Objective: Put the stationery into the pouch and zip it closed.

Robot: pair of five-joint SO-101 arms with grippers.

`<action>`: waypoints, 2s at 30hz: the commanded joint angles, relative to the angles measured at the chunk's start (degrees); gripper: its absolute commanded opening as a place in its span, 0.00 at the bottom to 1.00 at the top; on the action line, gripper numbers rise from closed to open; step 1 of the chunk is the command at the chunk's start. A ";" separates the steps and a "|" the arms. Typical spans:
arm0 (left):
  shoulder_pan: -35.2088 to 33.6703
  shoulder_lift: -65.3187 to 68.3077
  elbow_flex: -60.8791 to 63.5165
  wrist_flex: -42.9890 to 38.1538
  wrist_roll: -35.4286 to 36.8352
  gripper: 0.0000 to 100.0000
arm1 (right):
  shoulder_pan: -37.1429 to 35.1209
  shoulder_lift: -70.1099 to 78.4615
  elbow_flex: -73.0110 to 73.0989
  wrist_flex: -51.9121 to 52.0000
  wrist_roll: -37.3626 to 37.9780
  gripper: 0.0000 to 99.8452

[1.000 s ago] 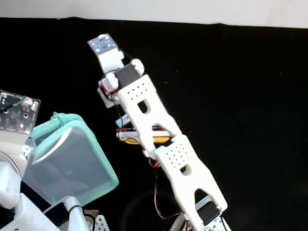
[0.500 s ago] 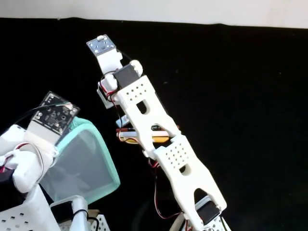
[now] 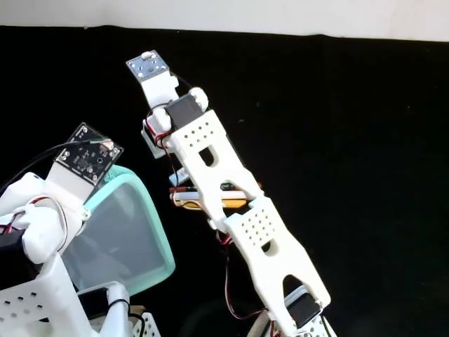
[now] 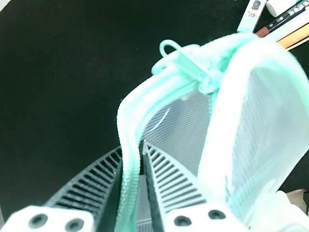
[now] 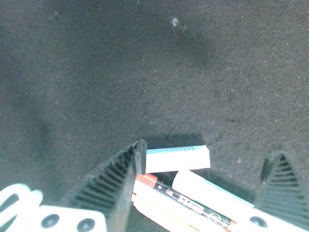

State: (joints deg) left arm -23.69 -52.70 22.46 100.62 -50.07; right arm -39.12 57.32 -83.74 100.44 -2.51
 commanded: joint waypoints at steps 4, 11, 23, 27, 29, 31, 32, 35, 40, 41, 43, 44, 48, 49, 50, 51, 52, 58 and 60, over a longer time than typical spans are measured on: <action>-5.76 0.31 -4.70 0.70 3.34 0.17 | -0.04 -0.75 -0.13 0.57 -0.26 0.37; -7.43 0.31 -10.59 0.62 14.95 0.25 | -0.31 -0.75 -0.13 0.57 -0.26 0.37; -17.54 -5.23 -10.51 0.44 18.29 0.25 | -0.40 -0.75 -0.13 0.57 -0.26 0.37; -20.97 -11.12 -9.54 0.44 18.11 0.25 | -0.40 -0.75 -0.13 0.57 -0.26 0.37; -22.46 -12.97 -7.52 0.44 18.02 0.25 | -0.40 -0.75 -0.13 0.57 -0.26 0.37; -22.81 -14.29 -4.00 0.44 18.02 0.25 | -0.40 -0.75 -0.13 0.57 -0.26 0.37; -22.81 -14.90 -2.24 0.44 18.02 0.25 | -0.40 -0.75 -0.13 0.57 -0.26 0.37; -22.90 -16.66 1.10 0.35 18.11 0.25 | -0.40 -0.75 -0.13 0.57 -0.26 0.37; -22.99 -21.58 1.98 0.35 18.20 0.26 | -0.40 -0.84 -0.13 0.57 -0.26 0.37; -22.99 -22.90 1.89 0.44 18.20 0.26 | -0.40 -0.84 -0.13 0.57 -0.26 0.37; -22.99 -25.98 2.07 0.44 18.11 0.26 | -0.40 -0.84 -0.13 0.57 -0.26 0.37; -22.99 -27.65 2.15 0.44 18.11 0.26 | -0.40 -0.84 -0.13 0.57 -0.26 0.37; -22.99 -33.10 2.33 0.44 18.02 0.26 | -0.40 -0.84 -0.13 0.57 -0.26 0.37; -23.08 -33.98 2.33 0.44 18.02 0.26 | -0.40 -0.84 -0.13 0.57 -0.26 0.37; -23.52 -34.59 2.33 0.44 18.02 0.26 | -0.40 -0.84 -0.13 0.57 -0.26 0.37; -24.66 -34.86 2.33 0.44 18.02 0.26 | -0.40 -0.84 -0.13 0.57 -0.26 0.37; -26.15 -34.86 2.33 0.44 18.02 0.26 | -0.40 -0.84 -0.13 0.57 -0.26 0.37; -32.57 -35.38 4.79 0.44 18.02 0.26 | -0.40 -0.84 -0.13 0.57 -0.26 0.37; -34.42 -35.38 6.02 0.44 18.11 0.26 | -0.40 -0.84 -0.13 0.57 -0.26 0.37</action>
State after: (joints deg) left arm -55.25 -88.04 25.89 100.35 -32.31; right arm -39.12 57.32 -83.74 100.44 -2.51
